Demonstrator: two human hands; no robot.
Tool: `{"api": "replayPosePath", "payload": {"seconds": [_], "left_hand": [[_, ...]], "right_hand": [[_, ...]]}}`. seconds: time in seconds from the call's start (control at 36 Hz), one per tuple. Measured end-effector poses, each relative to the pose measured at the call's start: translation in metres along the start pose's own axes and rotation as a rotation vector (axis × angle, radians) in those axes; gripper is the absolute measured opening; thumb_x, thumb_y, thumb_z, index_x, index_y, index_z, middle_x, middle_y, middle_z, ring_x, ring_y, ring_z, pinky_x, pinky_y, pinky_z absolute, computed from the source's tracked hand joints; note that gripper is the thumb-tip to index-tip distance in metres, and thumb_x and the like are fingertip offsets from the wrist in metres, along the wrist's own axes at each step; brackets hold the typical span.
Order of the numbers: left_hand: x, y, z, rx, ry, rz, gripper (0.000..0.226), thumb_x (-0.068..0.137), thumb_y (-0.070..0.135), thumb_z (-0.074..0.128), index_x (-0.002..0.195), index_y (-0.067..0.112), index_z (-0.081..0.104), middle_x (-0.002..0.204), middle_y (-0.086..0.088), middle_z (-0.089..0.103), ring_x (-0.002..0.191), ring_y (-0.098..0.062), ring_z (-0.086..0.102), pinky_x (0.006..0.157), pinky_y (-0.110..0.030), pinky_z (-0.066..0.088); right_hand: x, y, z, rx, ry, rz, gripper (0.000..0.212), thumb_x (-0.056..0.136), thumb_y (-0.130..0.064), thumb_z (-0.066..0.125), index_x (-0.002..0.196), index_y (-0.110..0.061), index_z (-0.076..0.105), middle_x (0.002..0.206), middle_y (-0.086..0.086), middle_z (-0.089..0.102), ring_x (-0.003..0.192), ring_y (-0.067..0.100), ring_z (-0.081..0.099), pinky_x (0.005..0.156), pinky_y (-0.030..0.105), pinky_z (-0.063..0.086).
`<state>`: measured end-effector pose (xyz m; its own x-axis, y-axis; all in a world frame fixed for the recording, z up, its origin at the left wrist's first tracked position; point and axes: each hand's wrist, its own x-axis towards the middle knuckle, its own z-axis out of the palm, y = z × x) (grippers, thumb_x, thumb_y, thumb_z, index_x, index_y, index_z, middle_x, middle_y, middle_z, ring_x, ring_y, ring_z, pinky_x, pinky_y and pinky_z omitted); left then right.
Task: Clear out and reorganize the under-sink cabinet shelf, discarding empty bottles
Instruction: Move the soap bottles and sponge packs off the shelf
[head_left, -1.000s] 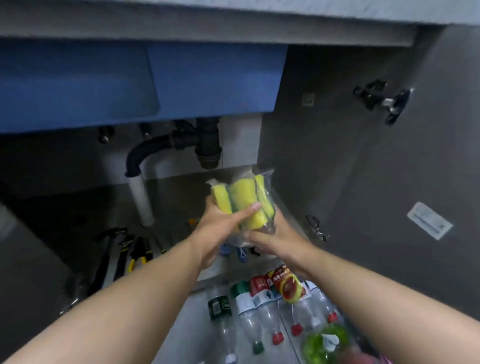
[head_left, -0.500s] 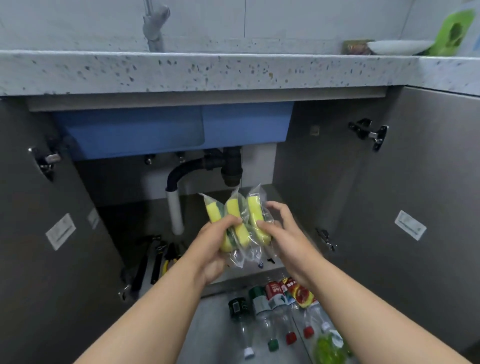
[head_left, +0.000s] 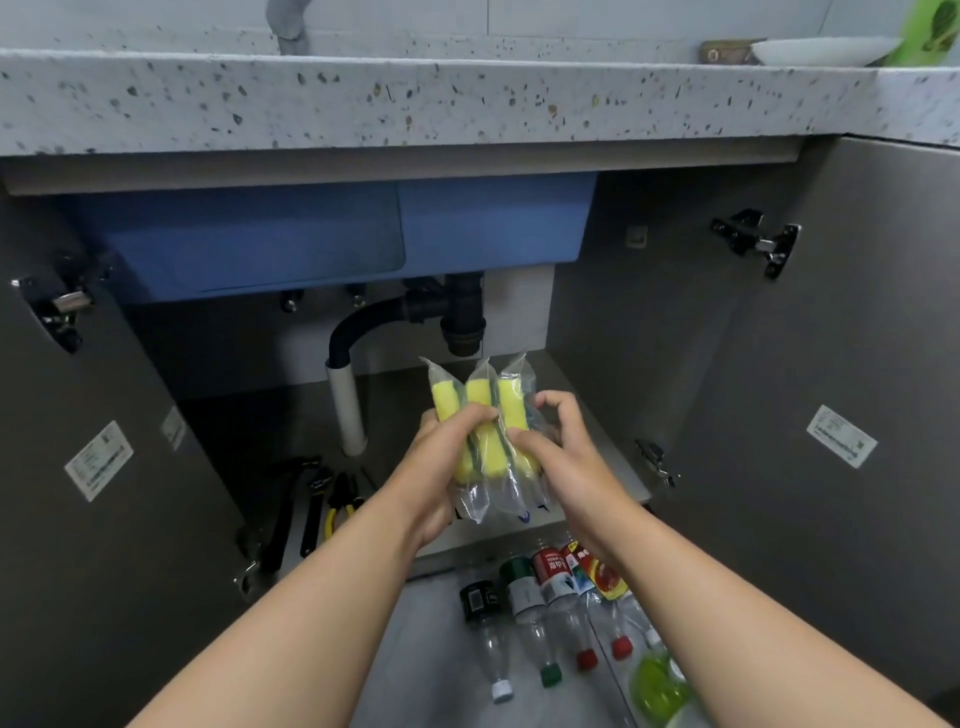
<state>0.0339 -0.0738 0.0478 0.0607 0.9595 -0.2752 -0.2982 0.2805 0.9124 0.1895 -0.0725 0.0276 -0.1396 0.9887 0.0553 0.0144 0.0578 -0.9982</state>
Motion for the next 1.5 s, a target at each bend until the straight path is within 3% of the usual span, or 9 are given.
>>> {"api": "replayPosePath", "payload": {"seconds": [0.25, 0.47, 0.58, 0.72, 0.81, 0.92, 1.11, 1.28, 1.5], "left_hand": [[0.002, -0.001, -0.003, 0.082, -0.010, 0.076, 0.052, 0.090, 0.046, 0.069, 0.137, 0.029, 0.054, 0.121, -0.007, 0.073, 0.108, -0.029, 0.072, 0.088, -0.050, 0.060], [-0.001, -0.005, -0.002, 0.136, -0.052, 0.093, 0.040, 0.091, 0.036, 0.063, 0.130, 0.029, 0.058, 0.116, -0.009, 0.074, 0.102, -0.028, 0.074, 0.072, -0.036, 0.061], [0.000, -0.005, -0.001, 0.346, 0.093, 0.127, 0.034, 0.081, 0.056, 0.058, 0.108, 0.039, 0.068, 0.128, -0.002, 0.052, 0.124, -0.027, 0.053, 0.105, -0.053, 0.047], [-0.003, -0.002, 0.007, 0.365, 0.048, 0.142, 0.033, 0.086, 0.052, 0.057, 0.107, 0.031, 0.072, 0.122, -0.008, 0.062, 0.112, -0.028, 0.064, 0.098, -0.055, 0.054], [-0.002, -0.003, 0.005, 0.285, -0.024, 0.172, 0.029, 0.090, 0.043, 0.064, 0.116, 0.030, 0.071, 0.108, -0.001, 0.077, 0.106, -0.027, 0.072, 0.086, -0.047, 0.058], [-0.003, -0.002, 0.006, 0.223, -0.030, 0.146, 0.082, 0.068, 0.063, 0.084, 0.134, 0.023, 0.055, 0.123, -0.002, 0.071, 0.116, -0.021, 0.068, 0.103, -0.049, 0.051], [-0.007, 0.005, 0.000, 0.113, -0.009, 0.172, 0.078, 0.072, 0.036, 0.087, 0.137, 0.013, 0.052, 0.121, -0.011, 0.072, 0.111, -0.028, 0.071, 0.100, -0.052, 0.055], [-0.019, 0.007, 0.004, 0.033, -0.235, 0.033, 0.041, 0.093, 0.027, 0.070, 0.132, 0.016, 0.062, 0.118, -0.014, 0.074, 0.106, -0.031, 0.073, 0.086, -0.050, 0.061], [-0.017, -0.029, 0.034, 0.437, -0.380, -0.015, 0.051, 0.083, 0.059, 0.075, 0.125, 0.032, 0.068, 0.120, 0.004, 0.075, 0.112, -0.019, 0.071, 0.104, -0.047, 0.051]], "right_hand": [[-0.001, -0.002, -0.001, 0.018, -0.013, -0.021, 0.026, 0.094, -0.029, 0.066, 0.113, -0.039, 0.050, 0.103, -0.022, 0.070, 0.096, 0.004, 0.070, 0.085, 0.031, 0.054], [-0.004, -0.002, 0.006, -0.063, 0.055, -0.067, 0.027, 0.096, -0.035, 0.063, 0.115, -0.044, 0.046, 0.101, -0.032, 0.063, 0.094, -0.010, 0.064, 0.081, 0.025, 0.047], [-0.005, 0.000, 0.011, -0.089, 0.074, -0.081, 0.028, 0.096, -0.035, 0.063, 0.115, -0.043, 0.044, 0.117, -0.013, 0.062, 0.107, 0.005, 0.063, 0.094, 0.037, 0.051], [-0.004, -0.004, 0.010, -0.154, 0.110, -0.096, 0.030, 0.094, -0.039, 0.063, 0.113, -0.047, 0.041, 0.135, -0.001, 0.048, 0.124, 0.019, 0.052, 0.102, 0.045, 0.048], [-0.002, -0.006, 0.007, -0.211, 0.173, -0.132, 0.033, 0.093, -0.037, 0.066, 0.114, -0.045, 0.042, 0.131, -0.004, 0.044, 0.116, -0.002, 0.047, 0.086, 0.022, 0.045], [-0.007, -0.011, 0.010, -0.295, 0.169, -0.208, 0.041, 0.088, -0.029, 0.071, 0.116, -0.043, 0.044, 0.121, -0.008, 0.041, 0.106, -0.026, 0.038, 0.077, 0.002, 0.035], [-0.010, -0.032, 0.002, 0.053, -0.022, -0.080, 0.034, 0.082, -0.012, 0.065, 0.114, -0.026, 0.064, 0.109, 0.000, 0.065, 0.099, 0.012, 0.064, 0.079, 0.025, 0.054], [-0.008, -0.036, -0.030, 0.081, -0.129, 0.262, 0.075, 0.074, -0.037, 0.086, 0.137, -0.027, 0.048, 0.122, 0.008, 0.071, 0.110, 0.028, 0.071, 0.095, 0.052, 0.056], [-0.050, 0.011, -0.070, 0.221, 0.042, 0.349, 0.045, 0.085, -0.023, 0.074, 0.127, -0.014, 0.062, 0.116, 0.014, 0.073, 0.108, 0.030, 0.071, 0.096, 0.053, 0.055]]}}
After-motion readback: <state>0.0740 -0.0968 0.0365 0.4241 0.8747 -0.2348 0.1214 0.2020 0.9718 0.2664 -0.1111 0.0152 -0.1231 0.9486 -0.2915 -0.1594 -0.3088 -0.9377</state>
